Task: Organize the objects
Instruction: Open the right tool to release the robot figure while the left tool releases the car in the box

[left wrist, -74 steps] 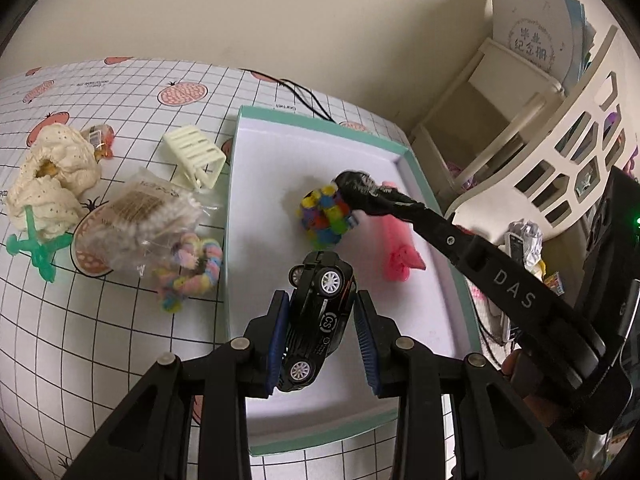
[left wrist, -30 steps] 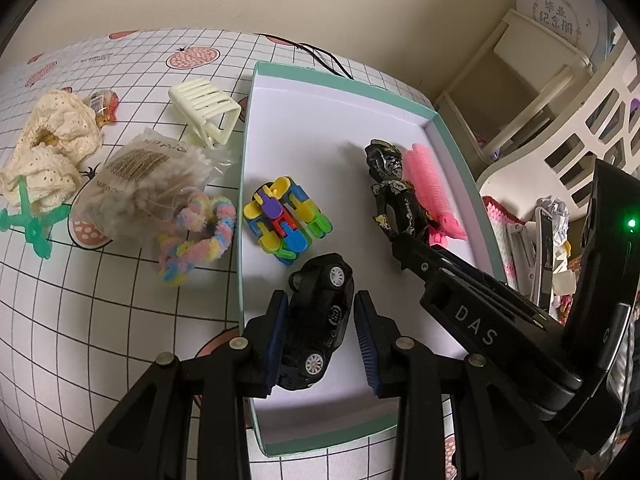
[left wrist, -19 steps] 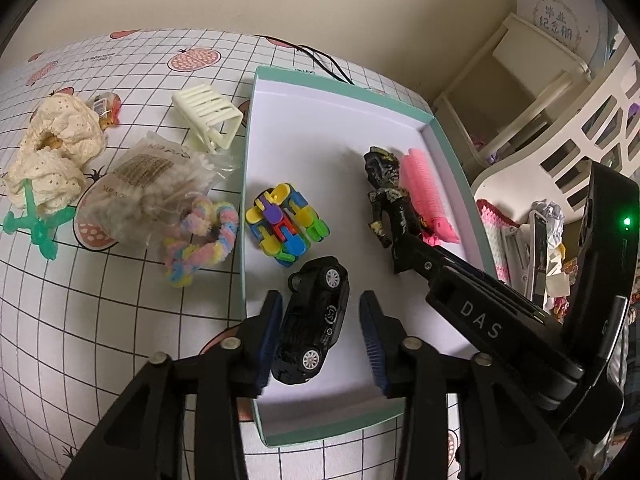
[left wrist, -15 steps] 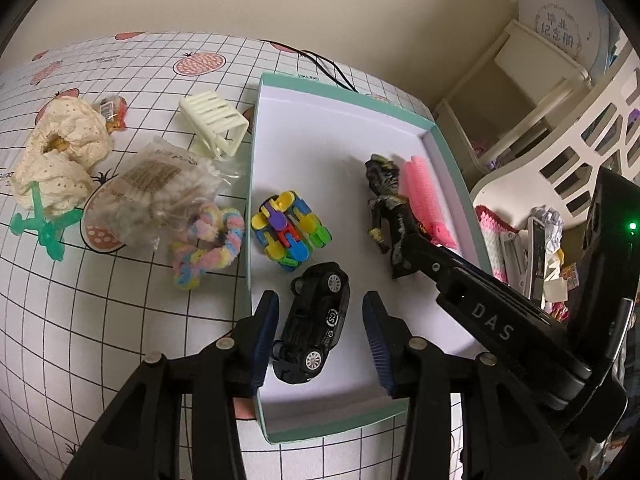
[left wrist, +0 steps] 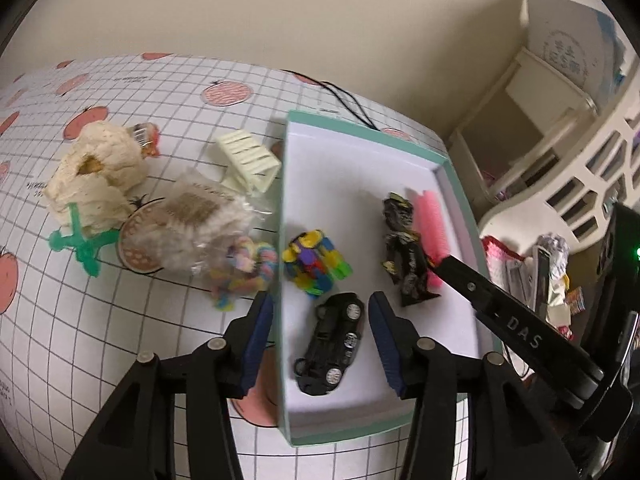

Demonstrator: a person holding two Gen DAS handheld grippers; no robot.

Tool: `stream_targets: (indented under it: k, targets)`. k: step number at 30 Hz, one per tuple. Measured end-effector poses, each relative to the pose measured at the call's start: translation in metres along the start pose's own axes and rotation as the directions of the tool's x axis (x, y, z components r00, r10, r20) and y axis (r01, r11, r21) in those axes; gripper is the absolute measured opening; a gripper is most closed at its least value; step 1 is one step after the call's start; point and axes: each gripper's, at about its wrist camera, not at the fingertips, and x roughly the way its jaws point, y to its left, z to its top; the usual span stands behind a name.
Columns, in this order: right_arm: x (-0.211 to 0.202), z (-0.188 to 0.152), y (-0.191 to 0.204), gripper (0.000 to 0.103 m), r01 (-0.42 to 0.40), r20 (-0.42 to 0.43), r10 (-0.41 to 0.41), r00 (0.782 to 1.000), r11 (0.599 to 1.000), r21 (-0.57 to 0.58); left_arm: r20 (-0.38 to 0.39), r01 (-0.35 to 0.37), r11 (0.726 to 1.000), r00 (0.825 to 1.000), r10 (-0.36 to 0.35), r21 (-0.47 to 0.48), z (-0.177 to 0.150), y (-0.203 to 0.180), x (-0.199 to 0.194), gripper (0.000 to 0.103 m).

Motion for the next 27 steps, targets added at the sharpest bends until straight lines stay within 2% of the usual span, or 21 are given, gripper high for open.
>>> stream_targets:
  k: [6,12,15,18,23,25,27]
  targets:
    - [0.001,0.0,-0.002,0.042,0.011,-0.003,-0.011,1.0,1.0,-0.002,0.002,-0.034,0.999,0.999,0.034,-0.037,0.001,0.011,0.003,0.053]
    - [0.002,-0.002,-0.002,0.06,0.013,0.001,-0.013,1.0,1.0,-0.007,0.03,-0.08,0.995,0.996,0.082,-0.062,0.002,0.017,-0.001,0.077]
    - [0.002,-0.001,-0.002,0.063,0.011,0.0,-0.011,1.0,1.0,-0.01,0.034,-0.095,0.993,0.995,0.097,-0.075,0.002,0.021,-0.001,0.079]
    - [0.004,-0.001,-0.001,0.07,0.003,0.003,-0.003,1.0,1.0,-0.012,0.041,-0.109,0.99,0.993,0.113,-0.087,0.003,0.025,0.0,0.089]
    - [0.004,0.0,0.001,0.082,-0.008,0.012,0.008,1.0,1.0,-0.024,0.054,-0.117,0.987,0.991,0.123,-0.107,0.004,0.028,0.0,0.096]
    - [0.004,-0.001,0.001,0.091,-0.014,0.018,0.015,1.0,1.0,-0.025,0.06,-0.122,0.986,0.99,0.129,-0.115,0.004,0.03,-0.001,0.097]
    - [0.003,-0.001,0.001,0.095,-0.018,0.024,0.019,1.0,1.0,-0.025,0.065,-0.126,0.984,0.989,0.135,-0.124,0.004,0.032,-0.001,0.097]
